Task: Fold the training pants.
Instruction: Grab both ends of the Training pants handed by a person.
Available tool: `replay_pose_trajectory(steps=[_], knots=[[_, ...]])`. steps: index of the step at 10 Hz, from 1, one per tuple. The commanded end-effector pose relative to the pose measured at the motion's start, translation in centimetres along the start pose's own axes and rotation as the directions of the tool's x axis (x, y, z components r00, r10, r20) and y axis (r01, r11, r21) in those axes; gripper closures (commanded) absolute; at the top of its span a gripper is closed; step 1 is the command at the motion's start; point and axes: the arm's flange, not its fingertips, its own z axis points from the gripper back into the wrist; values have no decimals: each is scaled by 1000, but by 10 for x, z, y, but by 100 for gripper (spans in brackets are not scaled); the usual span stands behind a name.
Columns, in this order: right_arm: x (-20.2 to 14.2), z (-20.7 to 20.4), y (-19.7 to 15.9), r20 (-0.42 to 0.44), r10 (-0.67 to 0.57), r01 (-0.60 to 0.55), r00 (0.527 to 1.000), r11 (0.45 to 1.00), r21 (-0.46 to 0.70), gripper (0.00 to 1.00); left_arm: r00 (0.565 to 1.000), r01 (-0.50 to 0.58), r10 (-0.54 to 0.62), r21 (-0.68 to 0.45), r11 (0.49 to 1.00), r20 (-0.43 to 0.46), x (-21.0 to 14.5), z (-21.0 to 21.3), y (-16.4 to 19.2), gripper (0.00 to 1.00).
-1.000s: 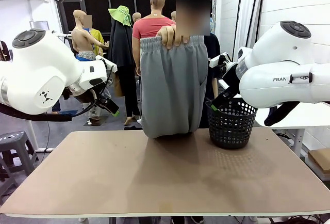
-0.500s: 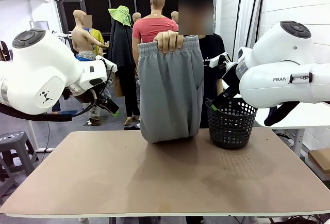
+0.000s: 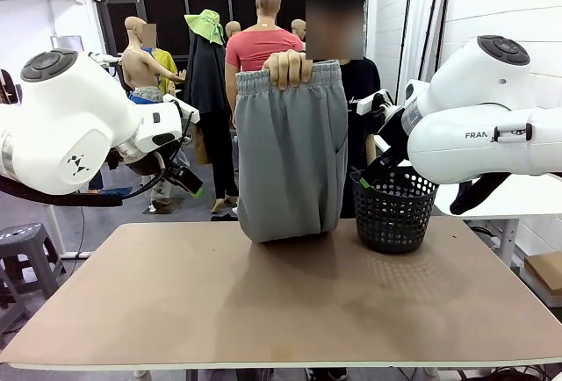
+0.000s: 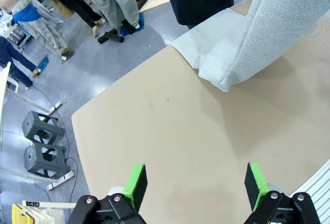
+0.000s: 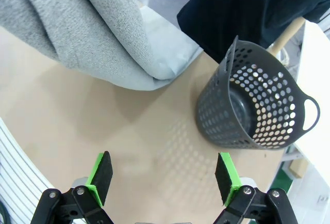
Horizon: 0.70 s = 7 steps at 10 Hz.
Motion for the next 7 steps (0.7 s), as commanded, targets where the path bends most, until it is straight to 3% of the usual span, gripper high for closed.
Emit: replay_pose_trajectory(steps=[1, 3, 7], knots=[[0, 0, 0, 0, 0, 0, 1000, 1000, 0, 0, 1000, 0, 0, 0, 1000, 0, 0, 0, 0, 0], [-3, 5, -14, 28, 158, -159, 987, 986, 52, 0, 990, 138, -138, -14, 990, 6, 3, 7, 3, 0], [-2, 3, -38, 98, 457, -467, 884, 868, 167, 0, 883, 470, -464, -100, 877, 72, 2, 12, 20, 0]])
